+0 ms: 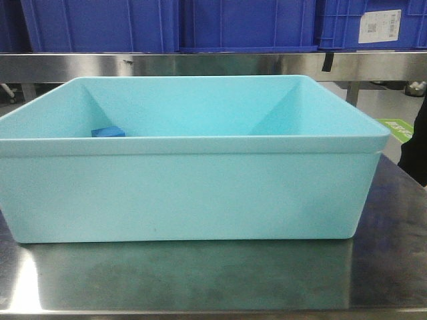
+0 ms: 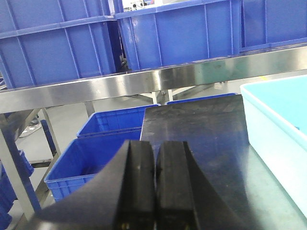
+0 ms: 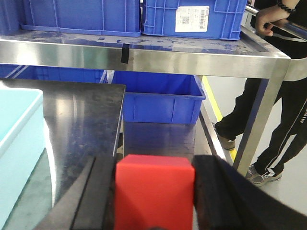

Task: Pick red cube and place on left shelf
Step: 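Hold the red cube raised in the right gripper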

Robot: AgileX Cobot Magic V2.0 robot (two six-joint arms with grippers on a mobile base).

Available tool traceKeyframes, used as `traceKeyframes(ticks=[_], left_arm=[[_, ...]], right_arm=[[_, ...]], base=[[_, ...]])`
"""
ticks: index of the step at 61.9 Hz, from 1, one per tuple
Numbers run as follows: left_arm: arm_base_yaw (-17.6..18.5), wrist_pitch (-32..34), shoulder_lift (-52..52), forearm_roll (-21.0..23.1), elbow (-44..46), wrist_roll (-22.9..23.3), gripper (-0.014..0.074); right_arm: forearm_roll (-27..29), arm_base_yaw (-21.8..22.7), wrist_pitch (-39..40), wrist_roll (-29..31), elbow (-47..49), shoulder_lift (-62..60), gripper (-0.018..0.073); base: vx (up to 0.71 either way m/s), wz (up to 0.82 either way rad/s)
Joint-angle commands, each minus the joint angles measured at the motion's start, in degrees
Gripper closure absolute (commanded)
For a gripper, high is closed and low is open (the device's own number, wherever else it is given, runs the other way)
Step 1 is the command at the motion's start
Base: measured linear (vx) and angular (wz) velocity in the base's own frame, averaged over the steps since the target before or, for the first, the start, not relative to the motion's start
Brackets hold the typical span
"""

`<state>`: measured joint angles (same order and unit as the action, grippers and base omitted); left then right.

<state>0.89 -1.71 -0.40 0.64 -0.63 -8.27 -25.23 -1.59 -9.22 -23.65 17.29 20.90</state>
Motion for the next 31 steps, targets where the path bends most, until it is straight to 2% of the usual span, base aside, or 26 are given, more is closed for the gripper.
traceKeyframes(ticks=[1,31], left_arm=[[0.3,5.2,0.2,0.3,-1.3,0.0,0.0491],[0.3,5.2,0.2,0.3,-1.3,0.0,0.0491]], right_arm=[[-1.2,0.4,4.5,0.4,1.7,0.2,0.0503],[-1.2,0.4,4.5,0.4,1.7,0.2,0.0503]], base=[[0.00,0.00],[0.00,0.00]])
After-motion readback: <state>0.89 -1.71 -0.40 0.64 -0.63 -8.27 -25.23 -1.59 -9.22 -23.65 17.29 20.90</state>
